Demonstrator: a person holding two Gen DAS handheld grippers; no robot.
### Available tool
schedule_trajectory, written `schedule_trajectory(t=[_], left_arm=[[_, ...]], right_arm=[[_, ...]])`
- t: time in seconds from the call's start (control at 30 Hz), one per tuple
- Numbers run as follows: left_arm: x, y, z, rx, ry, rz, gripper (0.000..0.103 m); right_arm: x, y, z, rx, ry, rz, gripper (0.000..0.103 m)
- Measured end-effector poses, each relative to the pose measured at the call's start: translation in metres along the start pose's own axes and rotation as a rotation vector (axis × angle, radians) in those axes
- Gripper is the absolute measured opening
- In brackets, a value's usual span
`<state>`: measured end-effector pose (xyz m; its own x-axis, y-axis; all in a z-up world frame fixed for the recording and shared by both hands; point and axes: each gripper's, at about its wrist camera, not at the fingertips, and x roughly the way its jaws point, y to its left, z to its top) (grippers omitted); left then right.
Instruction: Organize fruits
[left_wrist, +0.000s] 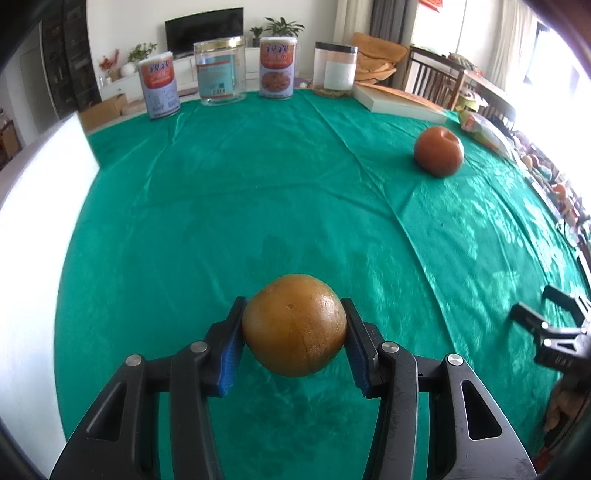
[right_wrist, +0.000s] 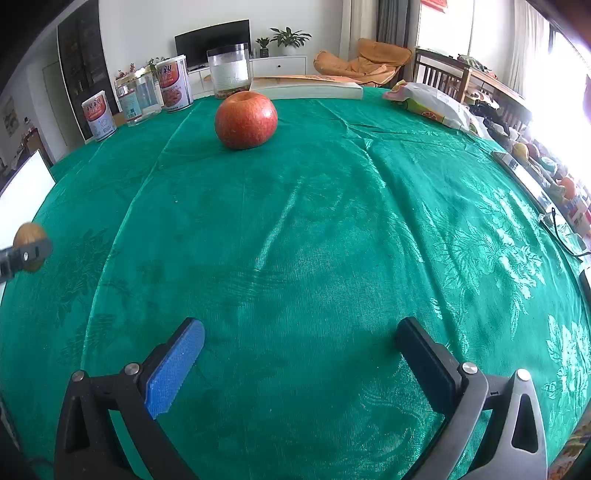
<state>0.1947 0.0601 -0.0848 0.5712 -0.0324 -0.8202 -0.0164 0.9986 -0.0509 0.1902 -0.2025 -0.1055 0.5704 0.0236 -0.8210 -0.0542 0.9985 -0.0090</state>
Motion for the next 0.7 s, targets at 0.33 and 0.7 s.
schedule_trajectory(t=[0.33,0.7], left_arm=[[0.007,0.008,-0.015,-0.014,-0.034,0.066,0.093],[0.010,0.006,-0.014,-0.012,-0.032,0.070,0.097]], right_arm=[[0.001,0.000,0.004,-0.023,0.022,0.017,0.103],[0.063,0.025,0.135,-0.045,-0.011,0.099,0.103]])
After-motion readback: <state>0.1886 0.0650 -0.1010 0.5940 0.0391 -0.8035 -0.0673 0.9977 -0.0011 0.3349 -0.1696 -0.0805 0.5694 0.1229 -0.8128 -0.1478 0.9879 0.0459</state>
